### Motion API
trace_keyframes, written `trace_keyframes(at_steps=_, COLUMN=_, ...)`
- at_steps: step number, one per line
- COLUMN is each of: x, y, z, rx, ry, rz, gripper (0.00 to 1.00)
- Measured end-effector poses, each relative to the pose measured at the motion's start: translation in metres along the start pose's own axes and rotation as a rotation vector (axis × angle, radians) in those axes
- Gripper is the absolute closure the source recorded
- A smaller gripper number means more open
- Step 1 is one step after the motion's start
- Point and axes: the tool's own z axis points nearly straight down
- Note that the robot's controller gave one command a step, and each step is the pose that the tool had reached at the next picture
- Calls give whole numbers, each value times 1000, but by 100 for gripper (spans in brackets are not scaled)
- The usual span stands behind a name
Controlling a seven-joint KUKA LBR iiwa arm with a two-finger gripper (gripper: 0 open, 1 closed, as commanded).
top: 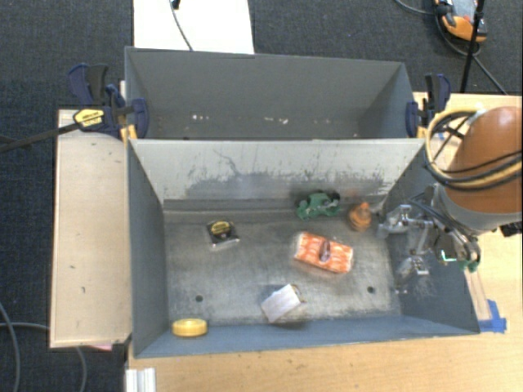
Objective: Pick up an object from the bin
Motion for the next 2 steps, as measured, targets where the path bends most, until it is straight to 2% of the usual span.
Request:
trace_keyframes(at_steps=1, x=-2, y=0, z=-4, rx=1, ry=-8, rz=-3, gripper=0)
trace_keyframes(at_steps=2, x=-10, y=34, z=45, rx=3, ry=-15, rz=-58, gripper=0)
